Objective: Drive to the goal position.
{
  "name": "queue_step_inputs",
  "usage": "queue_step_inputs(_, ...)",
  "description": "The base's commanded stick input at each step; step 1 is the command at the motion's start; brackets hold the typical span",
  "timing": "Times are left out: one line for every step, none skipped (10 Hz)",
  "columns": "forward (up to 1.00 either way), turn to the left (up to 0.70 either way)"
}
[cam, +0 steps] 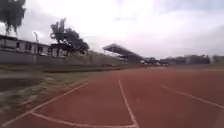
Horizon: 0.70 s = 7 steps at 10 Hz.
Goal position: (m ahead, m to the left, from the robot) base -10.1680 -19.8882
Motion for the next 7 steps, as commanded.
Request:
queue_step_inputs(0.70,0.00)
queue_step_inputs(0.54,-0.02)
queue_step_inputs(0.04,-0.07)
queue_step_inputs(0.00,-0.17)
queue_step_inputs(0.00,-0.27)
queue_step_inputs(0.00,-0.37)
queue_step_inputs(0.00,-0.46)
